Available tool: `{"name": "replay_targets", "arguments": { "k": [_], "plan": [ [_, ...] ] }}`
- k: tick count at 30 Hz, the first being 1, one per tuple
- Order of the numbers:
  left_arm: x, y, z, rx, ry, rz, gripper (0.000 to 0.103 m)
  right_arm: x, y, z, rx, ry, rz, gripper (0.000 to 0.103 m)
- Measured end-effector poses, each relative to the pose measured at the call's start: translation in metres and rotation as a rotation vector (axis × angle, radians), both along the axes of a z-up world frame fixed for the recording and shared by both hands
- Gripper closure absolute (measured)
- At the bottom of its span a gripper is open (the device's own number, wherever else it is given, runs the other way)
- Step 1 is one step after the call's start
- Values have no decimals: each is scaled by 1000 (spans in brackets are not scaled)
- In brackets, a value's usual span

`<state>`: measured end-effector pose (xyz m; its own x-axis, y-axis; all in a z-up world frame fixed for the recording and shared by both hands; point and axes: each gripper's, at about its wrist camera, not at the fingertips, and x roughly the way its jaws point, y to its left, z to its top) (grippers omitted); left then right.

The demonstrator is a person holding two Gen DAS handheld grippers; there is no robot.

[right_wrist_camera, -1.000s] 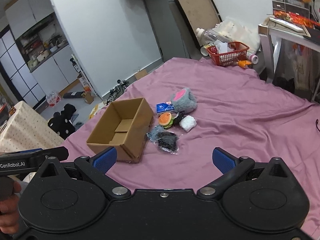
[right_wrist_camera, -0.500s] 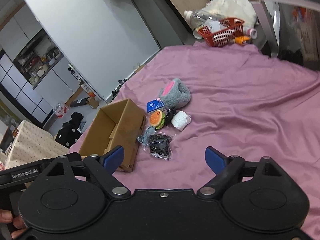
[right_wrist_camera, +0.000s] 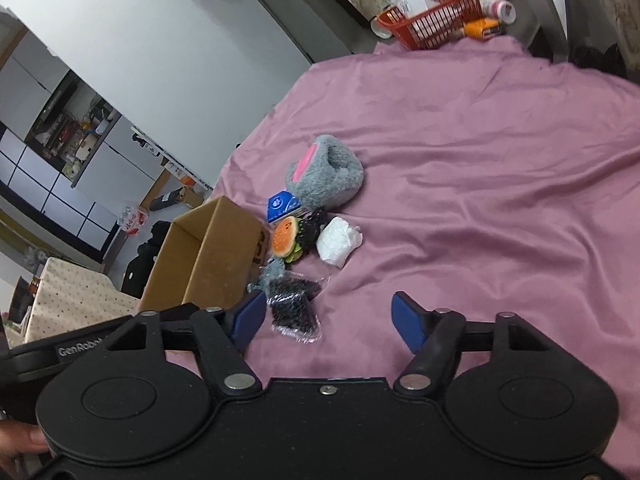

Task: Organize soft objects
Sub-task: 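Grasp the black bead bag with the left gripper while the right gripper grasps the white plastic bag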

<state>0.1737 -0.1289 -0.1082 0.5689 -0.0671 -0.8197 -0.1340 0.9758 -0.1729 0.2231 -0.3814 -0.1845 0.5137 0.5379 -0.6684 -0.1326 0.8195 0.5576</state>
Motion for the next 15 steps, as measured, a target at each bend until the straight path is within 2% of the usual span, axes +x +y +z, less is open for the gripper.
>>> {"name": "replay_targets", "arguments": {
  "k": [10,15],
  "plan": [
    [43,-10,-48,27,84,20,48,46,0,-42,52,80,41,50],
    [62,-14,-71,36,127,27,48,62,3,-57,71,107,48,51]
  ]
}}
